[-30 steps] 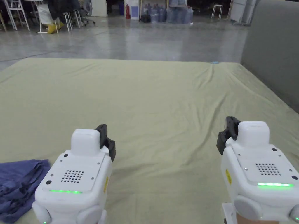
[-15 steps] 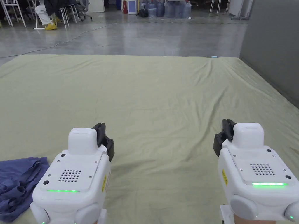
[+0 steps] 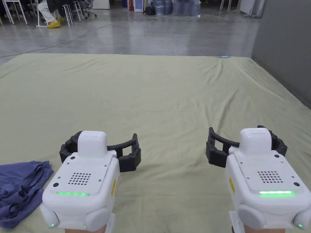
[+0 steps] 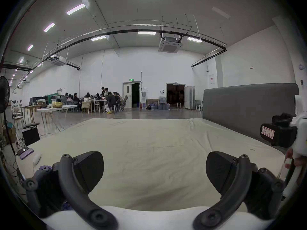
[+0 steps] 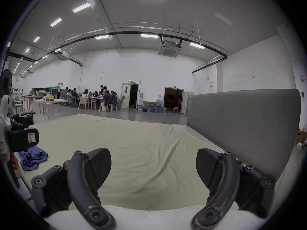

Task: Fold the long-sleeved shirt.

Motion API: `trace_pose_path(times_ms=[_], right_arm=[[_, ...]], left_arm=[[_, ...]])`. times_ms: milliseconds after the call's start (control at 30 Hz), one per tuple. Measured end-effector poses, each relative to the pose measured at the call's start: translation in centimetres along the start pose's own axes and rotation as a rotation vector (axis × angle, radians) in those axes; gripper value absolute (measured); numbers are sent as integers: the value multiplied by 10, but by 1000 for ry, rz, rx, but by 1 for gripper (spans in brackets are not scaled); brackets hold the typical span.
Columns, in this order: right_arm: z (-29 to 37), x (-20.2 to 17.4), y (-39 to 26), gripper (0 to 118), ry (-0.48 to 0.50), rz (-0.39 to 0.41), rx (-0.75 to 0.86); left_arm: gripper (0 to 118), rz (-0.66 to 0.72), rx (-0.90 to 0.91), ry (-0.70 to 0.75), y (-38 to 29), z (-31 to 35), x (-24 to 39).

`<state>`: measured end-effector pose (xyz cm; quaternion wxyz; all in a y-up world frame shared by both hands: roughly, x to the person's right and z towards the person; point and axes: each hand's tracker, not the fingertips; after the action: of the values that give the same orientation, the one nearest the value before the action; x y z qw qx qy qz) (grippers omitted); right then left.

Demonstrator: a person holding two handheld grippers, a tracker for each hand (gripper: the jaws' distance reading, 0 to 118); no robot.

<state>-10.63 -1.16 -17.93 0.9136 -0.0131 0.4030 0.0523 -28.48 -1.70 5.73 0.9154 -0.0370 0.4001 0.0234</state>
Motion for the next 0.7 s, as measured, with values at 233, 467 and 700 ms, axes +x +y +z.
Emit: trace_pose_path(times_ms=[233,467,700], right_arm=[[3,3,1,105,4,-22,13],[8,6,2,105,4,-41,17],[13,8,4,105,-9,-43,19]], left_arm=[[118,-47,57,8,-2,5,5],[118,-11,46,-6,2,8,5],[118,-31,41,-31,3,14,6]])
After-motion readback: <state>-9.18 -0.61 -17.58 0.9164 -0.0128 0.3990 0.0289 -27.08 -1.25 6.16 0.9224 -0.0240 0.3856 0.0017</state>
